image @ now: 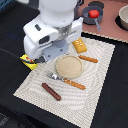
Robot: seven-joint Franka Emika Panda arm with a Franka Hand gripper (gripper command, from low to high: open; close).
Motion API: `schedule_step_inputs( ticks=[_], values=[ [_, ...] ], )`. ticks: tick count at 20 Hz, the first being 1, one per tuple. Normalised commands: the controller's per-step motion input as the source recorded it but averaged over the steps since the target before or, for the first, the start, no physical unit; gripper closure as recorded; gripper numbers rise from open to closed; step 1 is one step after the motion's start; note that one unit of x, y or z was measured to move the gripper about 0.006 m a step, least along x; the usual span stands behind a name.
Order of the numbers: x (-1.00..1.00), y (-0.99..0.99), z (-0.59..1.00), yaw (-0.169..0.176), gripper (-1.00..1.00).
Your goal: Interact with the objects in diverse but meaningful ways.
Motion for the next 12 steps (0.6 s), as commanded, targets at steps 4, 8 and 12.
schedule_step_inputs(
  ticks=[4,8,12],
  values=[
    [-1.0,-0.14,-0.33,-0.025,-1.0],
    [-1.0,0.0,-0.28,-0.003,-1.0],
    [-1.0,0.15,-0.23,0.0,-1.0]
  ],
)
